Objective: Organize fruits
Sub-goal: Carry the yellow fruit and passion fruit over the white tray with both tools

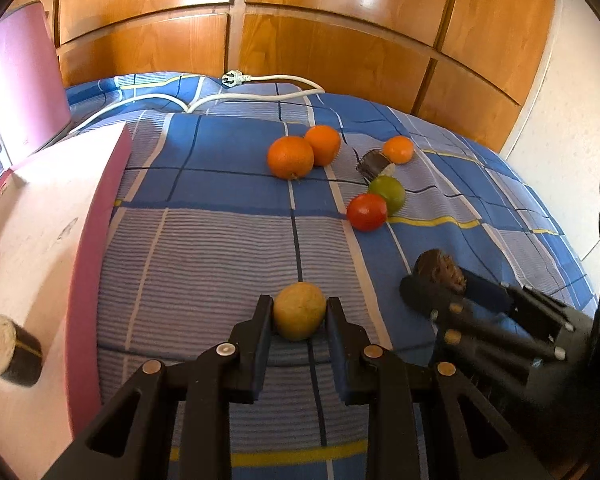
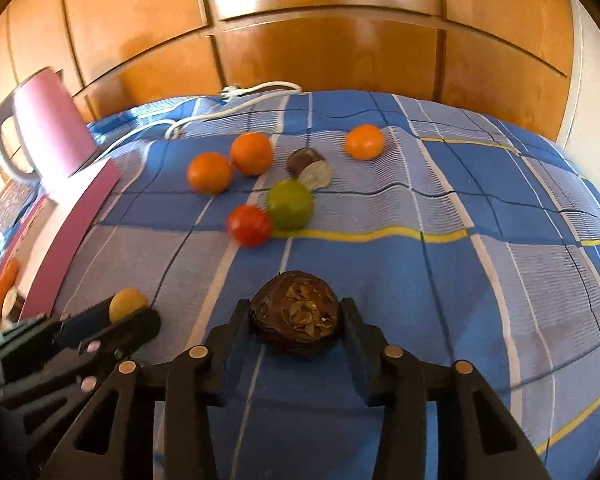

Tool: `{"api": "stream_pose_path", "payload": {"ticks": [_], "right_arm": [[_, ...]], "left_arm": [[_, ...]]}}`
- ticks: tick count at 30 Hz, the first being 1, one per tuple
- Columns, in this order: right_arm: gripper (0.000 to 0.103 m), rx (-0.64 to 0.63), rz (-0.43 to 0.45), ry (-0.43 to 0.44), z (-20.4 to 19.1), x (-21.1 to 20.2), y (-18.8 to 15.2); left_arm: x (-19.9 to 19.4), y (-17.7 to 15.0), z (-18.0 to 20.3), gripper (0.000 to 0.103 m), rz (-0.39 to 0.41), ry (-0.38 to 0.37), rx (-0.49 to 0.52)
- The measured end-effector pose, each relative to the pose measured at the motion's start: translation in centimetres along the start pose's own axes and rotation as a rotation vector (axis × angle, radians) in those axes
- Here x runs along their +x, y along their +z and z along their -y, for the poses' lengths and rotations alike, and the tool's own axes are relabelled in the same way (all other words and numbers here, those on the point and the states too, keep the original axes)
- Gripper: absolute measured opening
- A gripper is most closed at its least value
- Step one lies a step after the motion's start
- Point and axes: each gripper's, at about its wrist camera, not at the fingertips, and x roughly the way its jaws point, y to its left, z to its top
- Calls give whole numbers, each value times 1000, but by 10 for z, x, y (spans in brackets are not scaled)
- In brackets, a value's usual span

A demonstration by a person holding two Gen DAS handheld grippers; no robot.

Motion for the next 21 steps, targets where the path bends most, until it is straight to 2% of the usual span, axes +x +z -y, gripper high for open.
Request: {"api": "stream_pose_path", "payload": {"ticks": [10, 21], "right_arm": [[44, 5, 10, 26, -10, -18, -17], [44, 43, -8, 59, -14, -29, -24]], "left_arm": [[-21, -13, -5, 26, -6, 26, 3], [-51, -14, -8, 26, 48, 25, 14]]}}
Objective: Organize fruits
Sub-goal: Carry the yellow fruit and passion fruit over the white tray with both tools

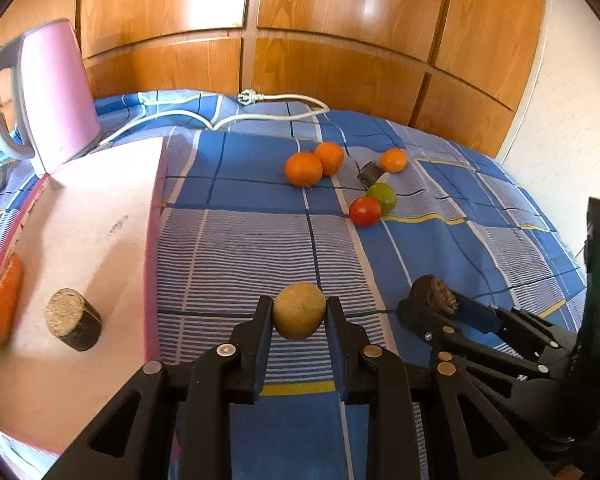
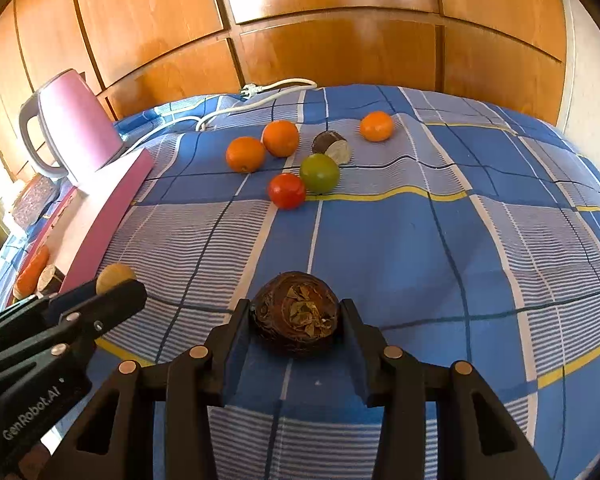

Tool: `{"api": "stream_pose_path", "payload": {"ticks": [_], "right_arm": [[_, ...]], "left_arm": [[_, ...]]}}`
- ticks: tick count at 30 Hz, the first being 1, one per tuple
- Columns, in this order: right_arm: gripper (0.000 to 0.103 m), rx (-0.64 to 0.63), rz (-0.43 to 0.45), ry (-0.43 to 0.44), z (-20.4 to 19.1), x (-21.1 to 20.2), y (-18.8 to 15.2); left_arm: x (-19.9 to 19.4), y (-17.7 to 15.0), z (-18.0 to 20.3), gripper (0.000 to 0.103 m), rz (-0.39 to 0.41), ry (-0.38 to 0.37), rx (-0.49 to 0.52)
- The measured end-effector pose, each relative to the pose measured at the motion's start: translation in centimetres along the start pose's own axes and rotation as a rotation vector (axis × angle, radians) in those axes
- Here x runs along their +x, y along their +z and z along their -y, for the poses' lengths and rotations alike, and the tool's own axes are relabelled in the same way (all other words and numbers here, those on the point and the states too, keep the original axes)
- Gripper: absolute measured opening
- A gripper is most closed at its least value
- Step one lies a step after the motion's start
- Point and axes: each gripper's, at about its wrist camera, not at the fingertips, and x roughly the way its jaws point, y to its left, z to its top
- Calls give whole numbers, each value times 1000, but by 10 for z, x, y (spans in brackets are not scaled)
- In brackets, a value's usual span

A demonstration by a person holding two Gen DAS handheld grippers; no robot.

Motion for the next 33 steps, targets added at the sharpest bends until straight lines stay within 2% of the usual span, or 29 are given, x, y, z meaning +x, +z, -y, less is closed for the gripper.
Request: {"api": "stream_pose_path", "payload": {"ticks": [11, 16, 25, 33], "right_arm": [[44, 0, 3, 40, -12, -10, -1], [44, -4, 6, 65, -19, -14, 1], [44, -51, 13, 133, -44, -20, 13], [44, -155, 16, 247, -96, -24, 35]], "left_arm": [[-25, 5, -12, 26, 55, -3, -26], [-36, 8, -23, 26, 75, 19, -36], [-66, 21, -75, 26, 145, 134, -120], [-76, 20, -132, 26, 147, 250, -199]]}}
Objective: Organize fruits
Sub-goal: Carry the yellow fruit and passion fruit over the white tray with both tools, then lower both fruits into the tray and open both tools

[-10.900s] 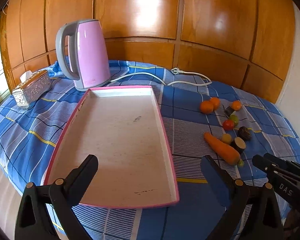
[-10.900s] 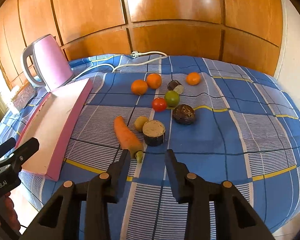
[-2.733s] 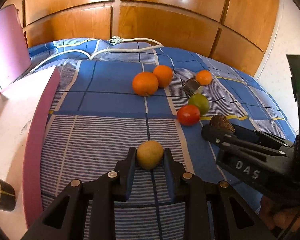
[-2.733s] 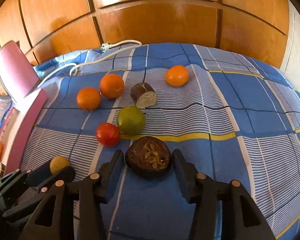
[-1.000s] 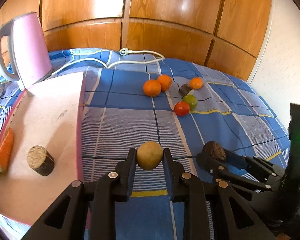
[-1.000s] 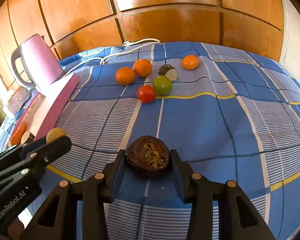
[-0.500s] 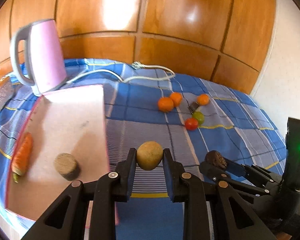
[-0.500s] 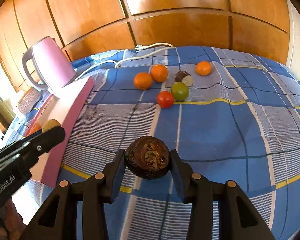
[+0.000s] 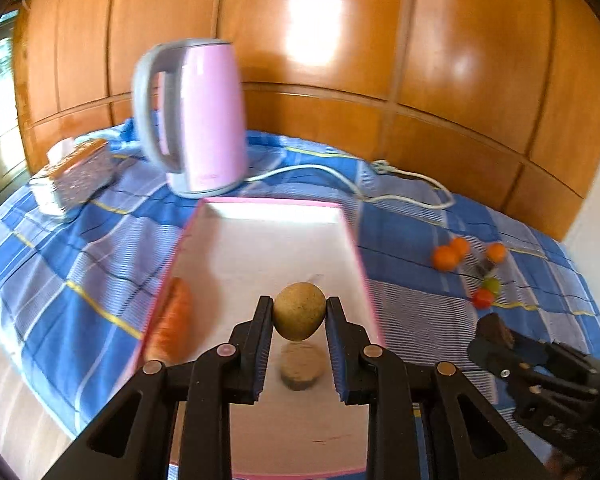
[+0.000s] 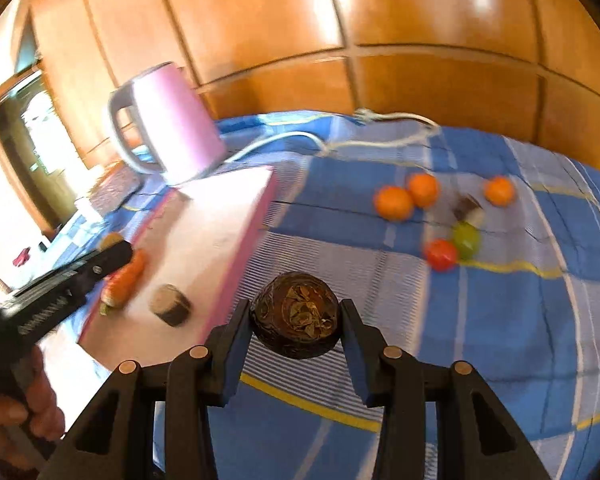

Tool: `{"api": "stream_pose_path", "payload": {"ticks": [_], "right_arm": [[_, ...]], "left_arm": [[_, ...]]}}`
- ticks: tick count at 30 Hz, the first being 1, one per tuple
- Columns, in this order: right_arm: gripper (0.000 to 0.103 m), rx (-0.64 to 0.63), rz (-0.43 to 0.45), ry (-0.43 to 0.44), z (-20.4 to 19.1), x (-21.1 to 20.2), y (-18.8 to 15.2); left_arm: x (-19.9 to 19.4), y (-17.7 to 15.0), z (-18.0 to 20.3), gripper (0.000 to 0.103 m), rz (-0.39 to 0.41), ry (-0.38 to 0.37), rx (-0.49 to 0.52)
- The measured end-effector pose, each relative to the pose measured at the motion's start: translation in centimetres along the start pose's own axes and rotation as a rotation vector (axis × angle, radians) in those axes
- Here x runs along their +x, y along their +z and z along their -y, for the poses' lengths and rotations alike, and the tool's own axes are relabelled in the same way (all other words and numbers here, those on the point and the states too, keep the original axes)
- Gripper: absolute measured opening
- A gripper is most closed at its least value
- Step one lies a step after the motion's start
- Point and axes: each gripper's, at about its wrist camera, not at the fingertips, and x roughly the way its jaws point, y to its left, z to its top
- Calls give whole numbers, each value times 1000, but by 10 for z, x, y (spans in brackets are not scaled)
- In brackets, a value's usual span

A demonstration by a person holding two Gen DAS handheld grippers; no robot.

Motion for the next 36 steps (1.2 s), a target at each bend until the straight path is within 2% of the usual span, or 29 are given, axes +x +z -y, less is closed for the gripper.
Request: {"api": "stream_pose_path", "payload": {"ticks": [8, 17, 27, 33, 35, 36], "right_arm": [[44, -81, -34, 109, -48, 26, 24], [45, -81, -39, 154, -81, 54, 57], [45, -50, -80, 154, -86, 72, 44], [46, -36, -67, 152, -86, 72, 45], [46, -45, -67, 158, -88, 74, 46], [47, -48, -72, 162, -89, 75, 46]], "left_arm": [[10, -5, -33, 26, -25, 61, -38], [18, -8, -43, 27, -49, 70, -73], [24, -14, -49, 27, -70, 93, -102], [19, -11, -46, 27, -54, 93, -93], [19, -9, -46, 32, -56, 92, -93], [18, -9, -47, 43, -51, 98, -95]]}}
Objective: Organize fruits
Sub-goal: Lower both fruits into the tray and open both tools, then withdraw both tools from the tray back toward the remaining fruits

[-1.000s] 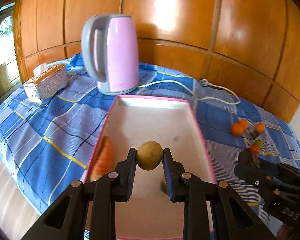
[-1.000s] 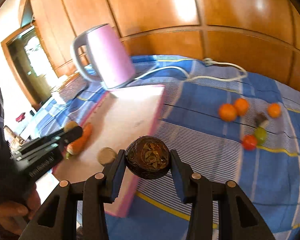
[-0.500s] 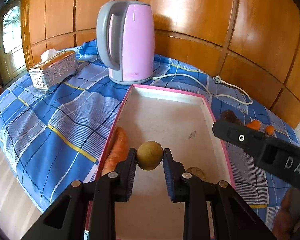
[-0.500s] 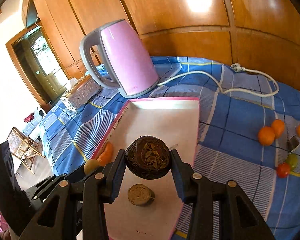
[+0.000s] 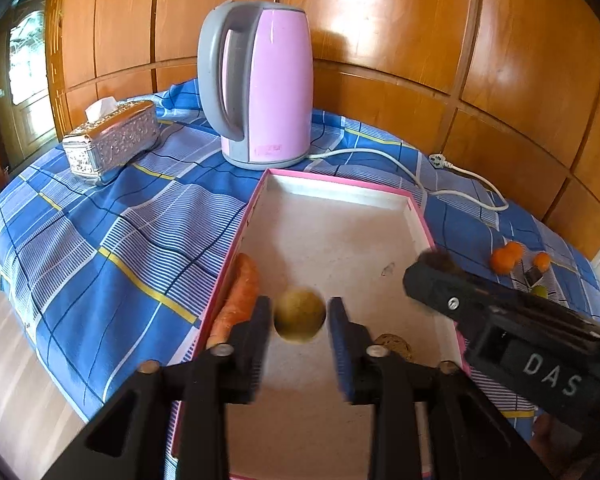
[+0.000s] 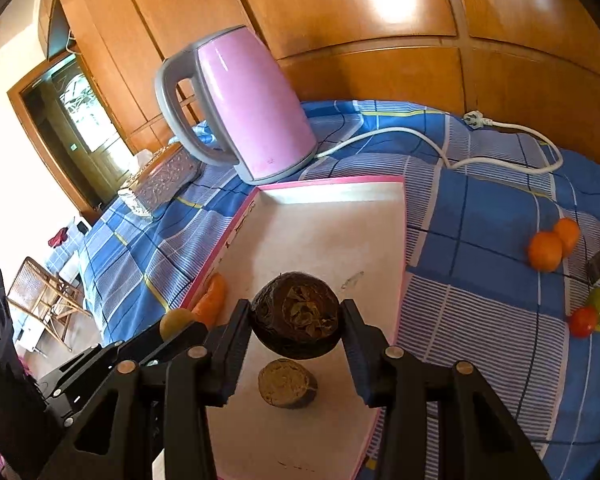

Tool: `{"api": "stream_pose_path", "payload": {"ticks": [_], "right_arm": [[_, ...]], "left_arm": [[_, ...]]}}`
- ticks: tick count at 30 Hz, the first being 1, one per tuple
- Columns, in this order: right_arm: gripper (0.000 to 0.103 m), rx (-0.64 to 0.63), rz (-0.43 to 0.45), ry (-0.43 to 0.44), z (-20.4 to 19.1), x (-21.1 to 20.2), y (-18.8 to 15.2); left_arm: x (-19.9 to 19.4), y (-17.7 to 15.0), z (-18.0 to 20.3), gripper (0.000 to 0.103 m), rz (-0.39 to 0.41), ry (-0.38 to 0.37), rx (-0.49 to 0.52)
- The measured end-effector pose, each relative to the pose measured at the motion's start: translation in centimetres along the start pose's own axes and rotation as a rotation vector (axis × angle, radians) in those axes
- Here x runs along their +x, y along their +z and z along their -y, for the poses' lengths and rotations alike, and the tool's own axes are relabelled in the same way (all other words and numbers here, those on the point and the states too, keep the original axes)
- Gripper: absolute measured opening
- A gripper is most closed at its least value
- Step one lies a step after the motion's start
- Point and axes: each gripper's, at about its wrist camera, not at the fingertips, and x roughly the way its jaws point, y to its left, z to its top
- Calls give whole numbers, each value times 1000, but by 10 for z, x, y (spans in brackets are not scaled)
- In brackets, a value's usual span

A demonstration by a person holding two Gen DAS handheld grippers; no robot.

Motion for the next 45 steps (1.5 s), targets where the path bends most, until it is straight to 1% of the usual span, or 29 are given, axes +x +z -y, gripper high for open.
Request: {"api": "stream_pose_path", "payload": {"ticks": [1, 4, 14, 18, 21, 25, 31, 32, 34, 45], "right_arm": [[49, 4, -8, 4, 0, 1, 0], [57, 22, -8, 6, 2, 0, -4], [58, 52, 24, -9, 8, -15, -11], [58, 63, 37, -30, 14, -23, -16], [58, 76, 51, -54, 20, -31, -22], [58, 98, 75, -117, 30, -41, -31], [58, 157, 95, -180, 54, -51, -43], [58, 169, 96, -187, 59, -53, -45], [58, 190, 98, -206, 69, -57, -50], [58, 305, 114, -294, 125, -80, -69]], "left_arm": [[-2, 0, 0, 49, 8, 1, -4], [-5, 0, -1, 49, 15, 0, -2], [-11, -4, 2, 49, 18, -3, -11], [-13, -7, 7, 49, 16, -15, -4], [-15, -8, 12, 48, 16, -31, 9], [-17, -9, 23, 48, 14, -62, 35], [-20, -10, 44, 48, 15, -102, 83], [-20, -11, 47, 48, 13, -108, 90], [-19, -10, 56, 43, 10, -123, 109], [-14, -10, 99, 34, -12, -205, 187]]}}
